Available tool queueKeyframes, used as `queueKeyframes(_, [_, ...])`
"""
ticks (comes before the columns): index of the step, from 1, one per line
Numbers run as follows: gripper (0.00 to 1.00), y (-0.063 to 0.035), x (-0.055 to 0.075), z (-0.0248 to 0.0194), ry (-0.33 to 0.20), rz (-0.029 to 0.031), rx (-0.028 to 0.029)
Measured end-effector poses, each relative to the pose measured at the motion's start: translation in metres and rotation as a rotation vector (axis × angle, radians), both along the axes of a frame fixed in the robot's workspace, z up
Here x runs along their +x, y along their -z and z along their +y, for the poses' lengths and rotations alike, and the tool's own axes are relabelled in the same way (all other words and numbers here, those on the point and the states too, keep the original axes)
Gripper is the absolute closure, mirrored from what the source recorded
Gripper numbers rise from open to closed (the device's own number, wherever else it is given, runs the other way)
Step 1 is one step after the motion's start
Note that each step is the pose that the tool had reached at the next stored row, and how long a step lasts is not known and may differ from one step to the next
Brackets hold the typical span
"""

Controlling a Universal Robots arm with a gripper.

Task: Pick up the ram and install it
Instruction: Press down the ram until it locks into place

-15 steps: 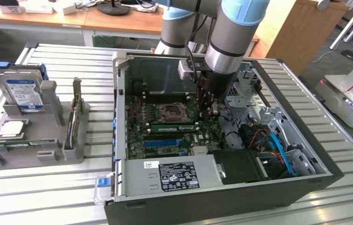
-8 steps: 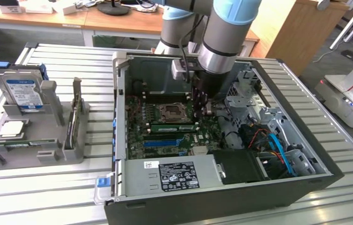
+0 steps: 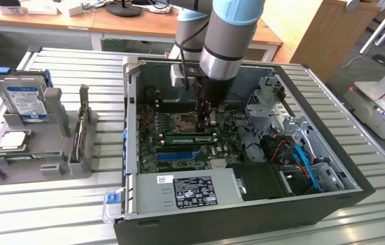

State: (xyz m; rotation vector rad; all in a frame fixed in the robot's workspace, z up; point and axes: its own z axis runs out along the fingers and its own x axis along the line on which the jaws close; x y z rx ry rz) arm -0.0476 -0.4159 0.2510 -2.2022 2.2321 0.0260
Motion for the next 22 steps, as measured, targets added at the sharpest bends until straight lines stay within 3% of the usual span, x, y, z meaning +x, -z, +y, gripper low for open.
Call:
queueKeyframes(8, [0.89, 0.0014, -0.030, 0.0000, 0.000, 0.0000, 0.0001])
queueKeyframes(22, [0.89, 0.0019, -0.039, 0.0001, 0.000, 0.0000, 0.0001])
